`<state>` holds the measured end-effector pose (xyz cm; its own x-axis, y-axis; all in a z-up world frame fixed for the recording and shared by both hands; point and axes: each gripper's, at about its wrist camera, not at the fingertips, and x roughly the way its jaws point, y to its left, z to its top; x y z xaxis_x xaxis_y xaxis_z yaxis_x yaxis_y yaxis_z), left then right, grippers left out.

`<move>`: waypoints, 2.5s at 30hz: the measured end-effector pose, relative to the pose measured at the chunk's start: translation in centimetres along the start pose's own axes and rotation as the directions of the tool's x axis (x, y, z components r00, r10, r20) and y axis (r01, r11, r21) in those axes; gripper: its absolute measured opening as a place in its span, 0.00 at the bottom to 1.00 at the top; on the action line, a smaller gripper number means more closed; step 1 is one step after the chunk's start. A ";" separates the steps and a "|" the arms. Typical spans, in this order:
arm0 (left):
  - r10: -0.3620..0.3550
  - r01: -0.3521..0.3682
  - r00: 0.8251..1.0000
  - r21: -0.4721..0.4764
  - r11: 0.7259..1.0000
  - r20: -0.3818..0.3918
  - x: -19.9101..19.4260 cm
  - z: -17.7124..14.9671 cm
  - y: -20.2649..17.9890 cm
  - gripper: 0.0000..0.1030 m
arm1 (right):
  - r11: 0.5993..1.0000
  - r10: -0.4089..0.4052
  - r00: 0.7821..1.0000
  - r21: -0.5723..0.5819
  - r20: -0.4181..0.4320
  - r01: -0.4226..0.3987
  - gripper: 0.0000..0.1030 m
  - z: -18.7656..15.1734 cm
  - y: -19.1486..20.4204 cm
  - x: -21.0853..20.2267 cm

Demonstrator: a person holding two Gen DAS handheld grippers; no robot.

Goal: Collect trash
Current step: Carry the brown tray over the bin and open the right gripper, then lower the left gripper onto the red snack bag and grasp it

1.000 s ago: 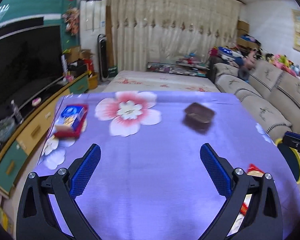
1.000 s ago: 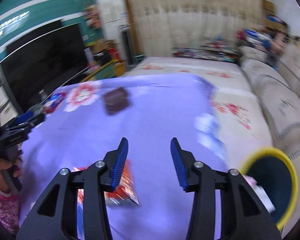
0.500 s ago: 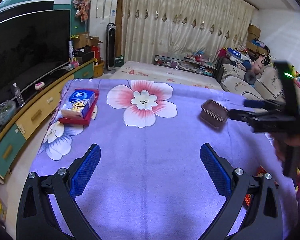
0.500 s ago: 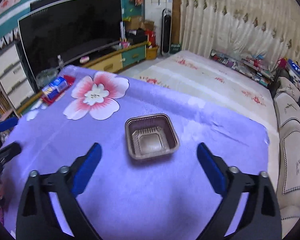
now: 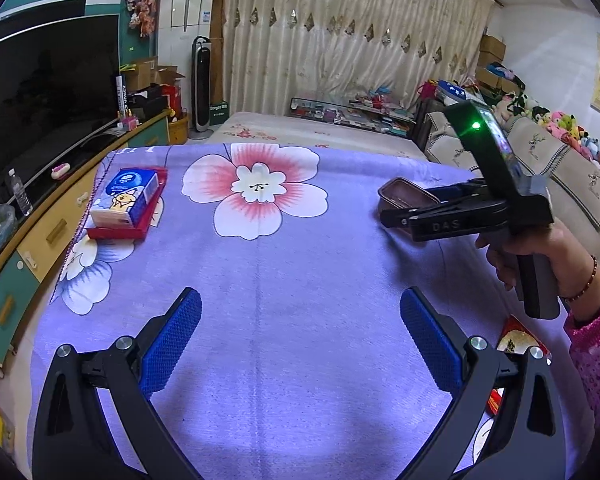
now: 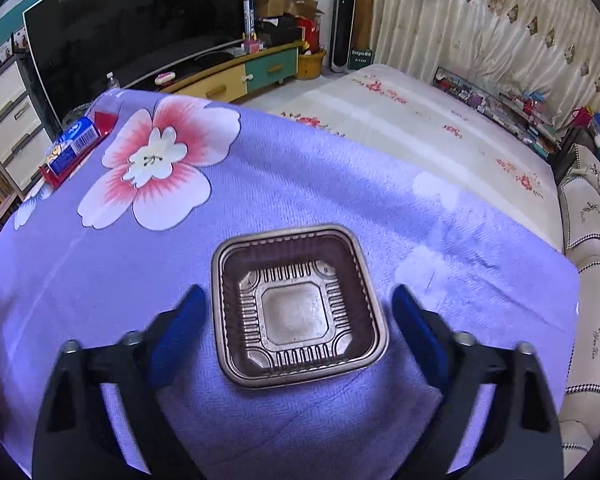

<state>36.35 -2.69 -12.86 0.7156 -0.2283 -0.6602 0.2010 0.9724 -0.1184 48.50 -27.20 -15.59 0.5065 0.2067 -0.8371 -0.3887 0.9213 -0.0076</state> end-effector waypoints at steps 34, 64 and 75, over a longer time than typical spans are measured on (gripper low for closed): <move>-0.130 0.116 0.991 0.266 0.957 0.036 -2.7 -2.4 -8.4 0.95 | 0.651 -0.386 0.922 0.696 -0.042 0.304 0.67 -32.7 -17.1 -20.5; -0.297 0.413 0.910 0.556 0.721 -0.290 -0.2 -6.4 -20.1 0.95 | 0.622 -0.402 0.915 0.741 0.023 0.255 0.79 -36.5 -12.7 -23.4; -0.293 0.455 0.885 0.546 0.704 -0.361 2.4 -5.1 -20.6 0.84 | 0.608 -0.382 0.922 0.766 0.053 0.208 0.80 -38.0 -13.2 -24.4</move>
<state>30.49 -22.97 -15.82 0.3334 -0.4700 -0.8173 0.8322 0.5542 0.0208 12.06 -56.88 -15.82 0.6568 -0.1440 -0.7402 0.4585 0.8556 0.2404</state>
